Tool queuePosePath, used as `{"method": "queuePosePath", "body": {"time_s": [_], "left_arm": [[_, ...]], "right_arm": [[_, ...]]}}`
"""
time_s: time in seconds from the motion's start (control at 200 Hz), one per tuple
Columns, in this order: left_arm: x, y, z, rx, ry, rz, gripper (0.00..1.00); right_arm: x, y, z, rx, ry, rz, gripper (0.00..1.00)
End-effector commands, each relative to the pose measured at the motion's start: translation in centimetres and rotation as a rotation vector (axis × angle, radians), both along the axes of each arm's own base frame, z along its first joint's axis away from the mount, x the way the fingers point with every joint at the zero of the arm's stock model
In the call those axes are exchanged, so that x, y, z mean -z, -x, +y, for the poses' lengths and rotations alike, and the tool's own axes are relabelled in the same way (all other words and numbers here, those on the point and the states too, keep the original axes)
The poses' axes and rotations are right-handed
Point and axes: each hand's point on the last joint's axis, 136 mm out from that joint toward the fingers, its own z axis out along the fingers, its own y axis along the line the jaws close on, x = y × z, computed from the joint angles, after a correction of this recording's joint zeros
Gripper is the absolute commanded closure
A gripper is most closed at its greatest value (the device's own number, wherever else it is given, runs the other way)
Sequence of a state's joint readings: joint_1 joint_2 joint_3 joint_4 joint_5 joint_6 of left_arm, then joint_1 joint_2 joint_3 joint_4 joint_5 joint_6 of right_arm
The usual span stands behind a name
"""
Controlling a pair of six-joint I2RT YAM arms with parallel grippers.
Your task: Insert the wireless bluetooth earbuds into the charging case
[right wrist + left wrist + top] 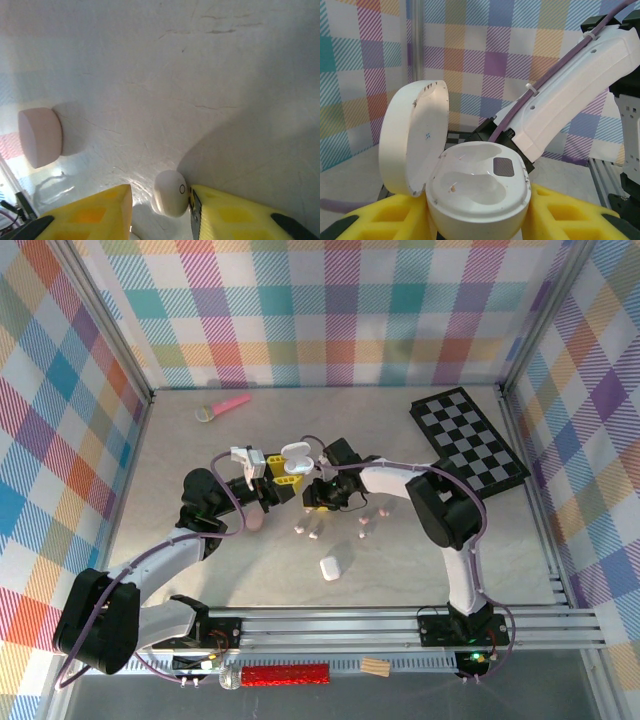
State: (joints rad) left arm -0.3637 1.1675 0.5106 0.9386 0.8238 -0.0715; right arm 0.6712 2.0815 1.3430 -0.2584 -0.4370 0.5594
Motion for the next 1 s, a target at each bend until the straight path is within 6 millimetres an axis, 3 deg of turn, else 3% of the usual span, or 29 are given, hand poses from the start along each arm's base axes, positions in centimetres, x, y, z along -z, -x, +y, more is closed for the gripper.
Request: {"method": "queuePosePath", "body": {"time_s": [0.0, 0.215, 0.44, 0.79, 0.99], "left_arm": [[-0.5, 0.4, 0.6, -0.018, -0.005, -0.045, 0.57], [-0.4, 0.4, 0.6, -0.020, -0.014, -0.045, 0.57], [-0.1, 0.2, 0.6, -0.026, -0.022, -0.040, 0.57], [0.9, -0.2, 0.6, -0.042, -0.061, -0.026, 0.57], [1.1, -0.4, 0.6, -0.048, -0.069, -0.024, 0.57]], "right_arm": [[2.3, 1.0, -1.2, -0.031, 0.128, 0.025, 0.66], [2.7, 0.4, -1.5, -0.003, 0.168, 0.024, 0.75], [1.4, -0.4, -2.1, 0.031, 0.197, -0.029, 0.78], [-0.5, -0.3, -7.9, 0.122, 0.330, -0.115, 0.79], [-0.4, 0.2, -11.4, 0.130, 0.455, -0.142, 0.79]]}}
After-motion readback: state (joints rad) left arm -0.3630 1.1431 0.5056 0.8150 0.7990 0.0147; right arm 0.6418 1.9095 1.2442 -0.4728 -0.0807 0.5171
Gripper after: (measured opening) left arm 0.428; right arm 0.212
